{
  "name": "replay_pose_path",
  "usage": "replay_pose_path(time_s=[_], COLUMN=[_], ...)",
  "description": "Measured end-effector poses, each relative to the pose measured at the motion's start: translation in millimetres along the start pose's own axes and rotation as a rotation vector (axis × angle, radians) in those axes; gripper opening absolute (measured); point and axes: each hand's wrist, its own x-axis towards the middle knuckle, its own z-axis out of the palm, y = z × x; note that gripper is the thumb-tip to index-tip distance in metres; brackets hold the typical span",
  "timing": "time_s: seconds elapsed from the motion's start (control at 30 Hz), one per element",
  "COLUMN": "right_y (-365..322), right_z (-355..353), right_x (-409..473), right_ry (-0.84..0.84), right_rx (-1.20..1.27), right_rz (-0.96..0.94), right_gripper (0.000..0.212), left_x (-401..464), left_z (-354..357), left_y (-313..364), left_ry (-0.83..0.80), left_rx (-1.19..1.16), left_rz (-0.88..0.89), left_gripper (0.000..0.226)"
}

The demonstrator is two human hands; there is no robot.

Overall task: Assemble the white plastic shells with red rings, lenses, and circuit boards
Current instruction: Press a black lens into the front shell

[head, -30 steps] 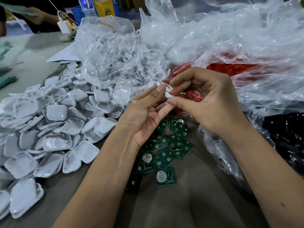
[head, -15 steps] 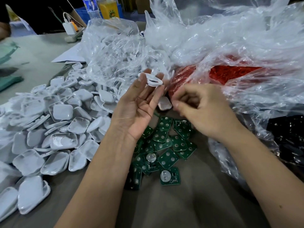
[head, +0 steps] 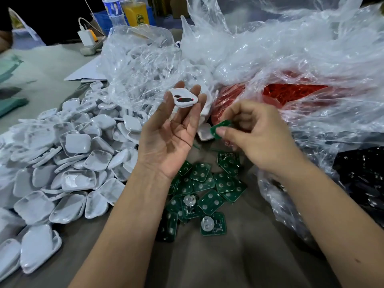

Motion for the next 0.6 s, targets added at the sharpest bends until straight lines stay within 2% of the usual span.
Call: replay_pose_path(time_s=[0.13, 0.23, 0.4, 0.6], right_y=[-6.7, -8.1, -8.0, -9.8], right_z=[-8.7, -10.3, -11.2, -11.0], right_x=[0.0, 2.2, 2.2, 0.0], right_ry=[0.137, 0.145, 0.171, 0.199], right_rx=[0.456, 0.674, 0.689, 0.667], right_rz=[0.033, 0.034, 0.011, -0.035], right_gripper=[0.015, 0.018, 0.026, 0.018], left_x=[-1.6, -1.6, -1.4, -0.2], left_z=[1.6, 2.7, 4.6, 3.3], left_y=[-3.9, -6.6, -9.6, -10.9], left_ry=[-0.032, -0.058, -0.083, -0.095], left_rx=[-0.005, 0.03, 0.083, 0.12], left_rz=[-0.04, -0.086, -0.146, -0.174], left_gripper=[0.04, 0.04, 0.04, 0.039])
